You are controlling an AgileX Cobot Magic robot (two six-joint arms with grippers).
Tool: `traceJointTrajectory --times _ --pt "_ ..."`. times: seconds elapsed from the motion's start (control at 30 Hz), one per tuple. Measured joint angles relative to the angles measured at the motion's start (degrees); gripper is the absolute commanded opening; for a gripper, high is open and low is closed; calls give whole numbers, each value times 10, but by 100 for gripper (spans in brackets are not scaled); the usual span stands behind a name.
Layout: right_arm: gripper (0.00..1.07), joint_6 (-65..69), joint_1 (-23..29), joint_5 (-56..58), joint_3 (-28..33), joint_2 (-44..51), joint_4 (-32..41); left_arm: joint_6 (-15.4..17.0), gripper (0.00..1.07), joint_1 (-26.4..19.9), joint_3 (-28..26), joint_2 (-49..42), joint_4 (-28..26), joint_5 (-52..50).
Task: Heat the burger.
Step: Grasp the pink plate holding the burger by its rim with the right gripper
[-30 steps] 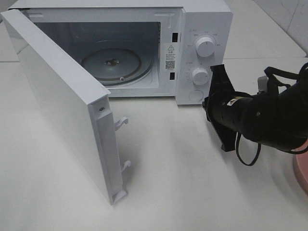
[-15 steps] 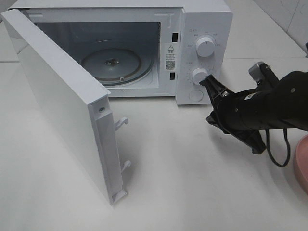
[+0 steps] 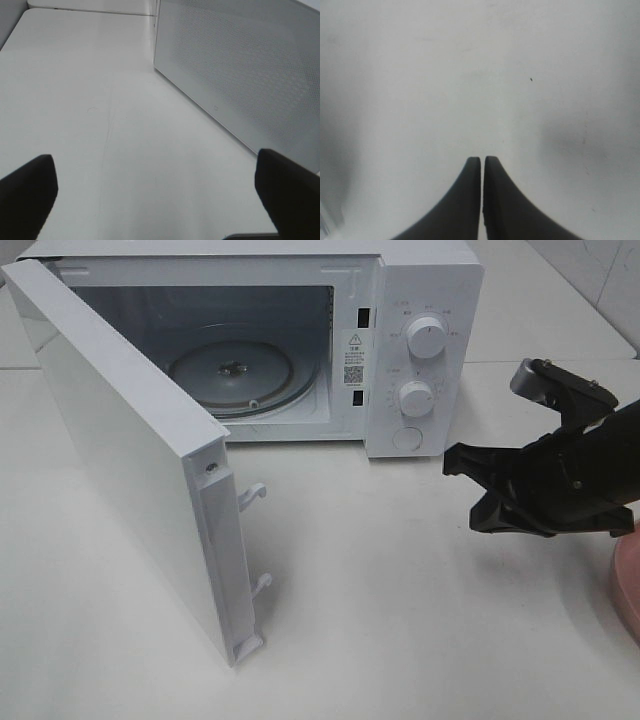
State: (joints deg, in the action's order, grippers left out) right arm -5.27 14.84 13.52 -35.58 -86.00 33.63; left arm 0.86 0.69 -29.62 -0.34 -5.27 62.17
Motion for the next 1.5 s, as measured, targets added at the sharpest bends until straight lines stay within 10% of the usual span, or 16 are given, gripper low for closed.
traceJointTrajectory --times 0.63,0.83,1.07,1.5 --pt "12 -9 -9 219 0 64 -217 0 100 0 0 0 0 0" --pt "35 45 -9 242 0 65 -256 0 100 0 0 0 0 0" --pt "96 86 -9 245 0 85 -322 0 100 0 0 0 0 0" --pt "97 129 -9 245 0 91 -379 0 100 0 0 0 0 0"
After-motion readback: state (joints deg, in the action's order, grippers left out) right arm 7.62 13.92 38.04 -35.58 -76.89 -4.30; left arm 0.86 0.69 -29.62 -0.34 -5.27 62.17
